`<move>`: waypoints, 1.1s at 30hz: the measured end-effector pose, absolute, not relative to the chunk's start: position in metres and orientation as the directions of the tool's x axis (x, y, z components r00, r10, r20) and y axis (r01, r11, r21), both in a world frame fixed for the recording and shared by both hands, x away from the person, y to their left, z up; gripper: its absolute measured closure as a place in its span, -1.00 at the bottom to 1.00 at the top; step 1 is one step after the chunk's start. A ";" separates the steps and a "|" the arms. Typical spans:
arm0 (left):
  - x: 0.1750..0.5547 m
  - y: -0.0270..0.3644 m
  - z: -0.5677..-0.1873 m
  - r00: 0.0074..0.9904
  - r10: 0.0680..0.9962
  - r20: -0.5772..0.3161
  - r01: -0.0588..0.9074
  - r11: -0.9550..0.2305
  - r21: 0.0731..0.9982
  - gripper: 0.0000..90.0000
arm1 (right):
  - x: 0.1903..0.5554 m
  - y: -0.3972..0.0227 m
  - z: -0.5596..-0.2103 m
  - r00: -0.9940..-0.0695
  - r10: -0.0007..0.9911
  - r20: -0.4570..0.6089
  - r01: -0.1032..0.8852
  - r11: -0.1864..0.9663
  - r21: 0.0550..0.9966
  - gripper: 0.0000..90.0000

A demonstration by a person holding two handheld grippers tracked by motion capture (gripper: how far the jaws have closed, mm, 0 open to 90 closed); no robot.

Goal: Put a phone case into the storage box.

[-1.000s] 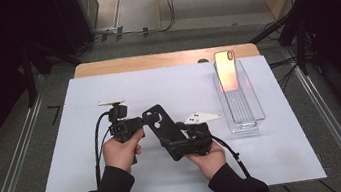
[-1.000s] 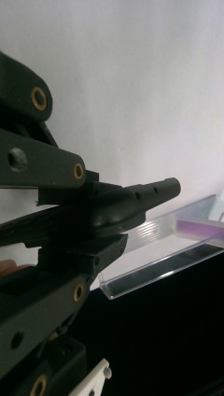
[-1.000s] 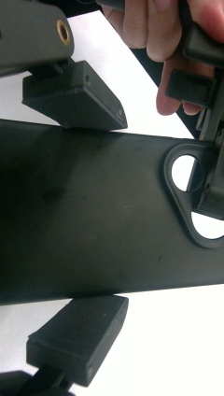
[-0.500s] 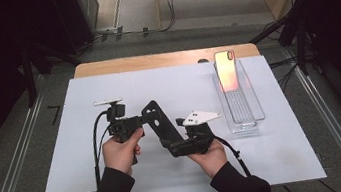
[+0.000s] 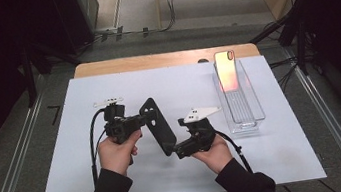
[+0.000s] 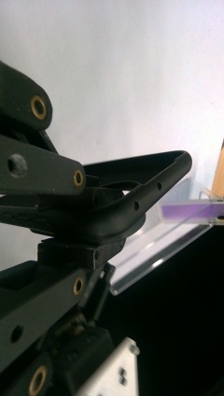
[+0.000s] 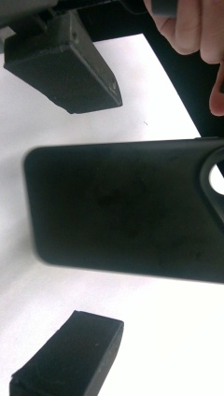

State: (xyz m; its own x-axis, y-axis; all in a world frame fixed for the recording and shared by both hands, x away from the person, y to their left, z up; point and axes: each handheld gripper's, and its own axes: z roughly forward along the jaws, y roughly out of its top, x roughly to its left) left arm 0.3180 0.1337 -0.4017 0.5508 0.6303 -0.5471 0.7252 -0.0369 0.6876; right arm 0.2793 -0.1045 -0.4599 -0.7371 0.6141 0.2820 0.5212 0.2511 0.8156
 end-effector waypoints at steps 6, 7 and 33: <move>0.314 0.130 -0.402 0.609 0.628 -0.485 0.674 -0.086 0.734 0.76 | 0.282 -0.110 -0.459 -0.726 0.620 0.298 0.540 0.245 0.805 -1.00; 0.314 0.130 -0.403 0.616 0.627 -0.477 0.667 -0.092 0.740 0.76 | 0.283 -0.111 -0.459 -0.727 0.620 0.295 0.540 0.249 0.804 -1.00; 0.292 0.109 -0.409 0.760 0.535 -0.370 0.551 -0.227 0.803 0.75 | 0.283 -0.107 -0.451 -0.757 0.598 0.265 0.481 0.235 0.845 -1.00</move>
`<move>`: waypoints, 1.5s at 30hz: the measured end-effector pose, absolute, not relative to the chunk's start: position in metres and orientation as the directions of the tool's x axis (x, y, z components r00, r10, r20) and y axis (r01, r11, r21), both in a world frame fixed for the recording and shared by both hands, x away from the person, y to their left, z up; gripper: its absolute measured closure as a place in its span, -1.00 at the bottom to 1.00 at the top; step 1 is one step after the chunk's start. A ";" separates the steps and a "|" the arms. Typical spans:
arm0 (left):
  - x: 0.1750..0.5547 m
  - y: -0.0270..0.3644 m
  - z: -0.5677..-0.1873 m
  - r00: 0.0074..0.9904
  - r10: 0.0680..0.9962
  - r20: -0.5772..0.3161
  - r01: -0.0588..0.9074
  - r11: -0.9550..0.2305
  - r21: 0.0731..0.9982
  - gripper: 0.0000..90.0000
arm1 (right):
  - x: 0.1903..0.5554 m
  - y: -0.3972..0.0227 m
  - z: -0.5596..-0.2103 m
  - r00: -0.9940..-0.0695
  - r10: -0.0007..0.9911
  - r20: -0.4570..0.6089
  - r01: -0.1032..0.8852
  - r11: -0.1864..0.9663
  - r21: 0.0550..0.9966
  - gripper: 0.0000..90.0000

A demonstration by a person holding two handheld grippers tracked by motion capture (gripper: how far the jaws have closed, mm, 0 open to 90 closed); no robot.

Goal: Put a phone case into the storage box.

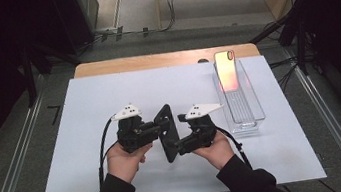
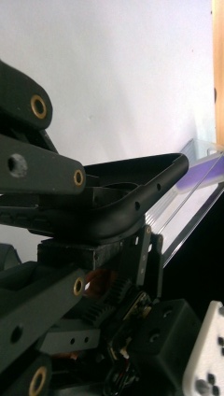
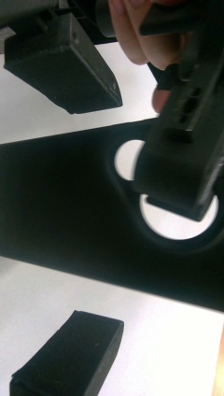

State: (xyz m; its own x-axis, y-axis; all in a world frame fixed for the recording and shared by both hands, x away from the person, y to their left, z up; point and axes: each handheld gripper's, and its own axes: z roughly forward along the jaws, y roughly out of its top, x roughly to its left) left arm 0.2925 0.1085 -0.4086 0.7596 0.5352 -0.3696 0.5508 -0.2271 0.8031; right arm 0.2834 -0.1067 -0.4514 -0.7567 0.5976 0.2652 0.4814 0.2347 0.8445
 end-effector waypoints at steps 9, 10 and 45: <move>0.286 0.104 -0.409 0.759 0.521 -0.389 0.561 -0.223 0.797 0.75 | 0.286 -0.100 -0.451 -0.760 0.585 0.284 0.491 0.230 0.840 -0.98; 0.286 0.105 -0.409 0.759 0.521 -0.390 0.563 -0.224 0.796 0.75 | 0.286 -0.100 -0.451 -0.760 0.585 0.282 0.488 0.228 0.843 -0.84; 0.292 0.136 -0.406 0.758 0.498 -0.420 0.603 -0.292 0.742 -0.27 | 0.299 -0.123 -0.449 -0.733 0.633 0.250 0.503 0.257 0.825 -0.75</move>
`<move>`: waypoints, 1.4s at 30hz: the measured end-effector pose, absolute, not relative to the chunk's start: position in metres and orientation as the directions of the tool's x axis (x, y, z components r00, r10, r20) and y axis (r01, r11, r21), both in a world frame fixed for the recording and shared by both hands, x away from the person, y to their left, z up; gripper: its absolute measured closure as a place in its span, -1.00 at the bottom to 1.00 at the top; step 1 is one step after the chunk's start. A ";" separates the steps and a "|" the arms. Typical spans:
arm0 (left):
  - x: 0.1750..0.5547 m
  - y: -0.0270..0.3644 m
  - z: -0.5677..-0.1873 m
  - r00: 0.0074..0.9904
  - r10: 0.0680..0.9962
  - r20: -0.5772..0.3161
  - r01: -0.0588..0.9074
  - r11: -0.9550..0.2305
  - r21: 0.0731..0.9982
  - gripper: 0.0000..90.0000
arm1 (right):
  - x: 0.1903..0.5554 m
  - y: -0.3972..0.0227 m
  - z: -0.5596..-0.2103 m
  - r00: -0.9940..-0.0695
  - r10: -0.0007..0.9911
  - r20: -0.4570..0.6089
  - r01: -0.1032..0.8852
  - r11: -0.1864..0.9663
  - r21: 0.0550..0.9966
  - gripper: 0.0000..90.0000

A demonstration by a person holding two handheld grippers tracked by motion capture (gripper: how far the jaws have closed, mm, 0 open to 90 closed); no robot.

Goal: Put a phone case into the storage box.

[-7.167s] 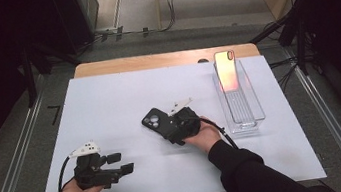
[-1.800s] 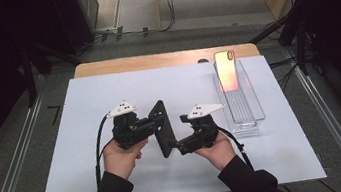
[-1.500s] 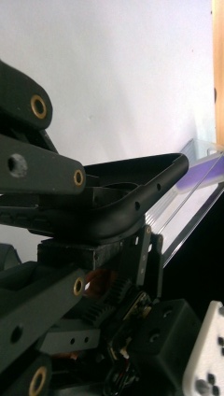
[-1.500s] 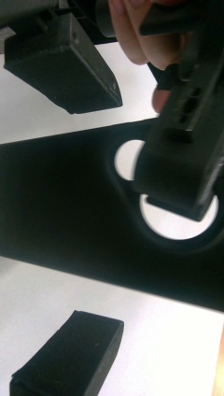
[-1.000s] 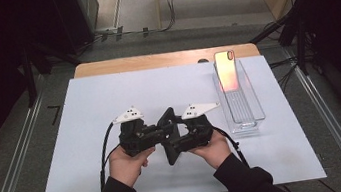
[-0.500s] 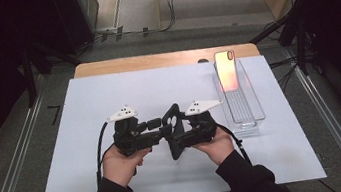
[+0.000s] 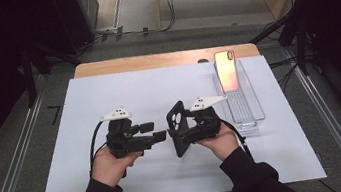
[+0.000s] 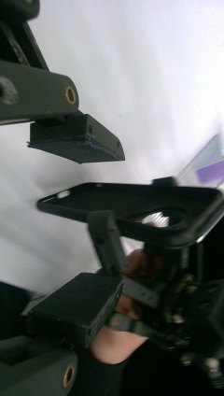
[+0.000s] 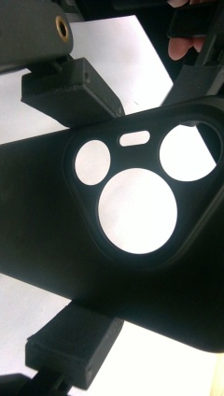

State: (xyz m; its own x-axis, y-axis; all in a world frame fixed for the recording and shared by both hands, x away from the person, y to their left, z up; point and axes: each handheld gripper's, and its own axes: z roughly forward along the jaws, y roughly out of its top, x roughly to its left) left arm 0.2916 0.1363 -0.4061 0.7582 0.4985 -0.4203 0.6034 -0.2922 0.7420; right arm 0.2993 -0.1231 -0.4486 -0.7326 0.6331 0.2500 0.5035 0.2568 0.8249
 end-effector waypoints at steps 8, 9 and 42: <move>0.289 0.148 -0.418 0.805 0.486 -0.340 0.549 -0.396 0.735 -0.27 | 0.301 -0.129 -0.443 -0.748 0.615 0.251 0.508 0.287 0.812 -0.75; 0.289 0.149 -0.420 0.808 0.487 -0.333 0.546 -0.403 0.735 -0.29 | 0.301 -0.130 -0.443 -0.751 0.612 0.248 0.505 0.289 0.814 -0.75; 0.265 0.188 -0.451 0.827 0.476 -0.301 0.529 -0.475 0.704 -0.31 | 0.300 -0.173 -0.392 -0.749 0.603 0.274 0.530 0.298 0.794 -0.74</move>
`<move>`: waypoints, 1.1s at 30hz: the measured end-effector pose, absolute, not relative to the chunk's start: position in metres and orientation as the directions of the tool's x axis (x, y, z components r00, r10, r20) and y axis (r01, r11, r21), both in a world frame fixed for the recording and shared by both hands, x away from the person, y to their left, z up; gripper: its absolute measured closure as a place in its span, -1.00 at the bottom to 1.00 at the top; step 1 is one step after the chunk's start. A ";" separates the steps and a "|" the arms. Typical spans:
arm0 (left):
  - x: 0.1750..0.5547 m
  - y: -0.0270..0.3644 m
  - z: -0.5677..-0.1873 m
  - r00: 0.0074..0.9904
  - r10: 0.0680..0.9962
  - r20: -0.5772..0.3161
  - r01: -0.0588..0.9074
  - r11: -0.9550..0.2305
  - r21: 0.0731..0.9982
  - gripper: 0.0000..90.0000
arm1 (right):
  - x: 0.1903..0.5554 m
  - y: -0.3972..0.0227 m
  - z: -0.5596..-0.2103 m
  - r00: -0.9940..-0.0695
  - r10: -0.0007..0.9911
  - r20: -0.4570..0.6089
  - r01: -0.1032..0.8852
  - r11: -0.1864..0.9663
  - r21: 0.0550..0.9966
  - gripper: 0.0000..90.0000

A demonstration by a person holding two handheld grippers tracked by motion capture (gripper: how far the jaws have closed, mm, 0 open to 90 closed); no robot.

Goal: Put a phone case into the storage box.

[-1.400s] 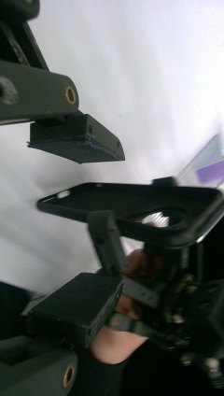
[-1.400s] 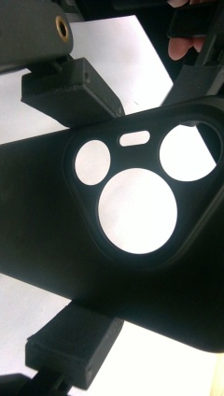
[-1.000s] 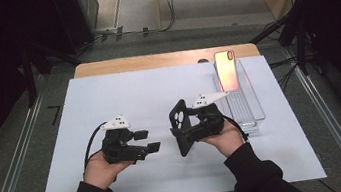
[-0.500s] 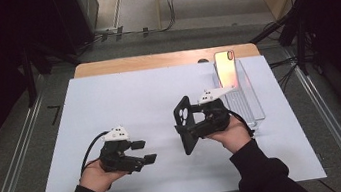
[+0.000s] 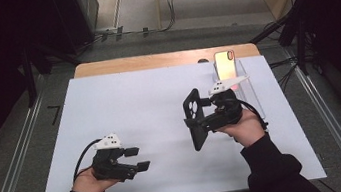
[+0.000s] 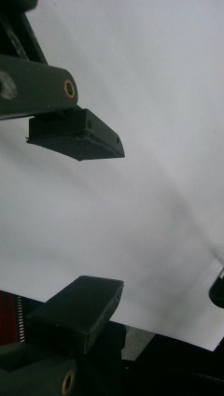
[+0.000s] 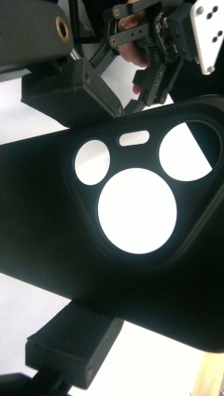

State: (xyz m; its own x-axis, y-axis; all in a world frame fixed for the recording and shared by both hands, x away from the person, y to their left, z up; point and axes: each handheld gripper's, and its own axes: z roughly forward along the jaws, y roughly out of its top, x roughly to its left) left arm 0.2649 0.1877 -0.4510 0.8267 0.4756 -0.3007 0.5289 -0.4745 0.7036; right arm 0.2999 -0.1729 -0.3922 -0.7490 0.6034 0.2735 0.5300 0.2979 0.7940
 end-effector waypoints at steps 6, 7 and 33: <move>0.264 0.192 -0.452 0.817 0.489 -0.307 0.542 -0.466 0.699 -0.31 | 0.302 -0.191 -0.383 -0.726 0.633 0.268 0.533 0.271 0.802 -0.74; 0.265 0.192 -0.452 0.815 0.492 -0.306 0.544 -0.468 0.696 -0.31 | 0.302 -0.194 -0.382 -0.720 0.638 0.273 0.538 0.265 0.801 -0.74; 0.260 0.204 -0.454 0.782 0.537 -0.318 0.580 -0.437 0.688 -0.31 | 0.325 -0.264 -0.363 -0.479 0.845 0.237 0.543 0.073 0.837 -0.74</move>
State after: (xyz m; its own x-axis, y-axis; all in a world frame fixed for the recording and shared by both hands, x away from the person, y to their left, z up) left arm 0.2599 0.2045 -0.4541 0.7816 0.5369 -0.3175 0.5797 -0.4372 0.6876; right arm 0.3251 -0.2640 -0.3632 -0.4786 0.8453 0.2373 0.5429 0.0725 0.8366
